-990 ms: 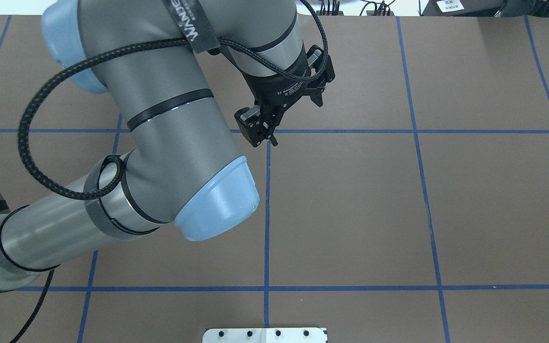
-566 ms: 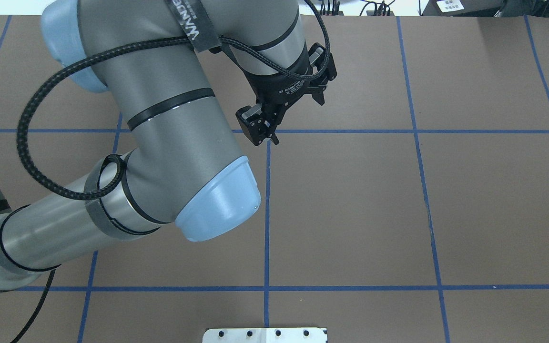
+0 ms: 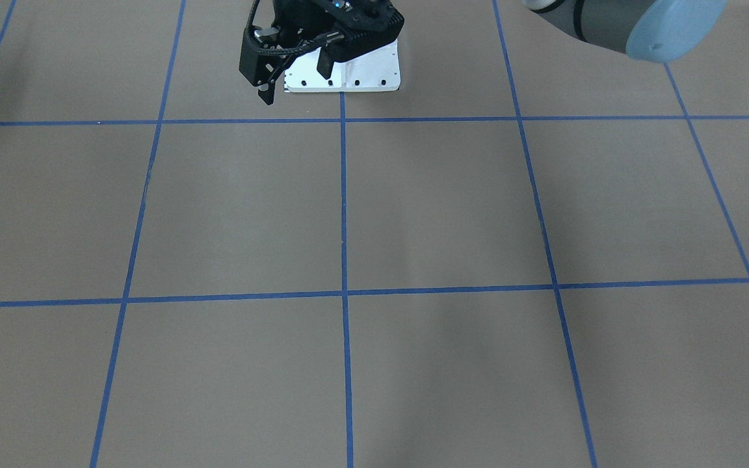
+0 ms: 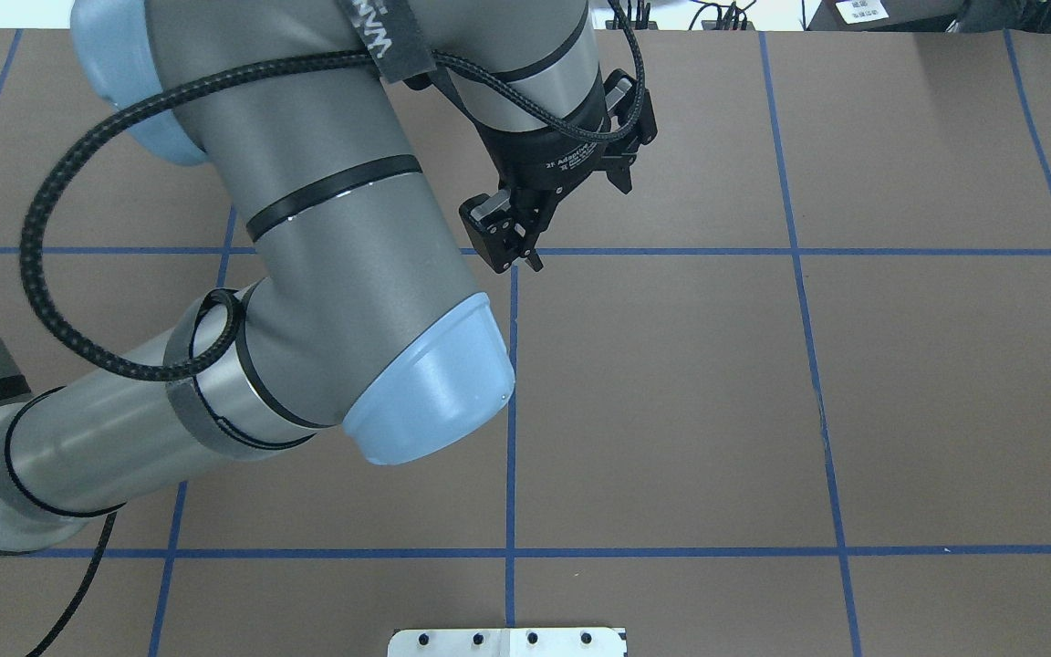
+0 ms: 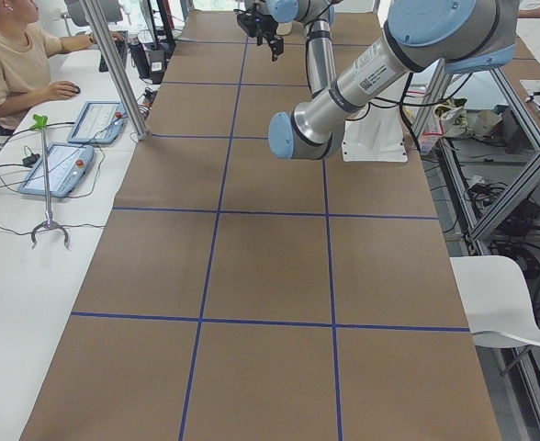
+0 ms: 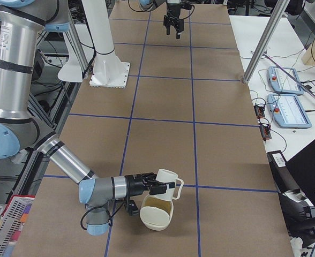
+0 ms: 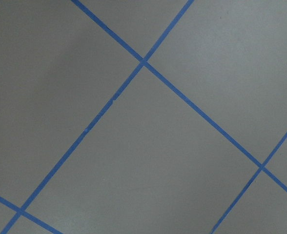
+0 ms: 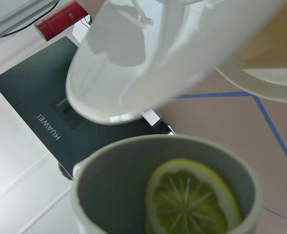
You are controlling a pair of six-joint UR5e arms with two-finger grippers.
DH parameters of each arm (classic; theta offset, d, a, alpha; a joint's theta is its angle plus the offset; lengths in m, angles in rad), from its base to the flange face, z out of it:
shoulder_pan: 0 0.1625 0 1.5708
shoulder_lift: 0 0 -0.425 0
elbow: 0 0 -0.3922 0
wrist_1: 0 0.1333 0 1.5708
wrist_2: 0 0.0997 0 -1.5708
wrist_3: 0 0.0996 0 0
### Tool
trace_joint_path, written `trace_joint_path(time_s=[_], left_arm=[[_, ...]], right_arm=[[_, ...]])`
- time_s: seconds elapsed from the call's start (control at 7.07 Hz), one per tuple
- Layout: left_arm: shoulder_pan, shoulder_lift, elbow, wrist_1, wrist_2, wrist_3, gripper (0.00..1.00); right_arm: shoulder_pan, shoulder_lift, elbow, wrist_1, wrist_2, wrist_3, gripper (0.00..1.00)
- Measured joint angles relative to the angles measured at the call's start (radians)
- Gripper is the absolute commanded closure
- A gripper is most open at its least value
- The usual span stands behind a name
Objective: Left arm hands cup to right arm to dump lemon
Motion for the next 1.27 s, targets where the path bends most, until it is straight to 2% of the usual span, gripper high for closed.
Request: trace_joint_path(time_s=[0.42,0.85,1.27], left_arm=[[0.001,-0.029,0.001,0.046,0.016,0.001,0.0],[0.0,-0.033,0.004,0.049,0.033,0.001,0.0],[0.001,-0.035,0.006,0.049,0.035,0.001,0.0]], right_arm=[[0.001,-0.01,-0.01,0.018,-0.014,0.123,1.0],[0.001,-0.01,-0.002,0.029,-0.013,0.155,1.0],[-0.004,-0.005,0.163,-0.082,0.005,0.039,1.0]])
